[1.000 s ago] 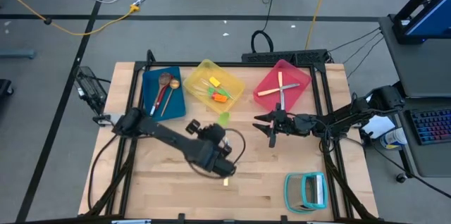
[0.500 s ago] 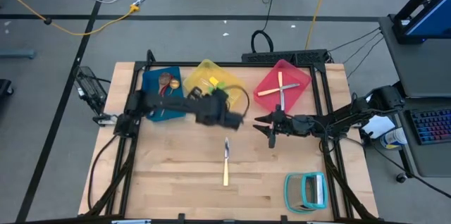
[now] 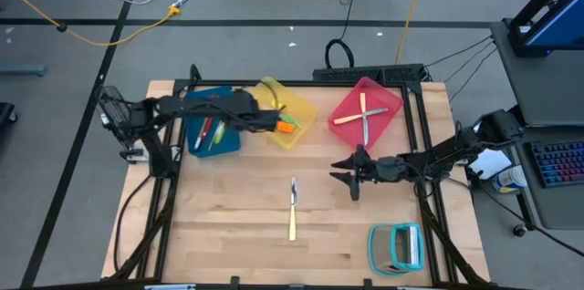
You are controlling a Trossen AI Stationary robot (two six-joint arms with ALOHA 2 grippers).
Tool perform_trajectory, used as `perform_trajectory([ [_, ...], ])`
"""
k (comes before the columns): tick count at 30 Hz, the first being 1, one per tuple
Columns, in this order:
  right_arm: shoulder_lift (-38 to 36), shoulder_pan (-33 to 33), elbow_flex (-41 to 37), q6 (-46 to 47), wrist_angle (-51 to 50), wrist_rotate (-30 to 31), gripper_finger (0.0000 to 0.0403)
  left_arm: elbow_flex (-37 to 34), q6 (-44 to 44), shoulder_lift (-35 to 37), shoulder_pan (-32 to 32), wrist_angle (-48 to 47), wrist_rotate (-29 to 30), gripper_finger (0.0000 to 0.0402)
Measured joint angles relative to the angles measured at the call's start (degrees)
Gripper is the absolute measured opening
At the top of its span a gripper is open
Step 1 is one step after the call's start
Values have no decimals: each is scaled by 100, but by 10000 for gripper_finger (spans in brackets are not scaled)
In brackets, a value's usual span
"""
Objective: Pick & Place Kitchen Items
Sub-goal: Put the green serving spoon into the blue bin
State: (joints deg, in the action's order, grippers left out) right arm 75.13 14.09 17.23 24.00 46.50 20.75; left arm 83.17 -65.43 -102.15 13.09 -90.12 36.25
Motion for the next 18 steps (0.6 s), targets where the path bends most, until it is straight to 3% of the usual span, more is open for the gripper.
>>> perform_trajectory([
  [5, 0, 138, 0, -2, 40, 5, 141, -1138, -536, 438, 472, 194, -59, 38],
  [10, 0, 140, 2, -74, 133, 31, 141, -2066, -133, 539, 877, 1232, -235, 41],
  [18, 0, 129, 1, -517, 502, 42, 141, -2456, 842, 538, 1550, 2484, -293, 39],
])
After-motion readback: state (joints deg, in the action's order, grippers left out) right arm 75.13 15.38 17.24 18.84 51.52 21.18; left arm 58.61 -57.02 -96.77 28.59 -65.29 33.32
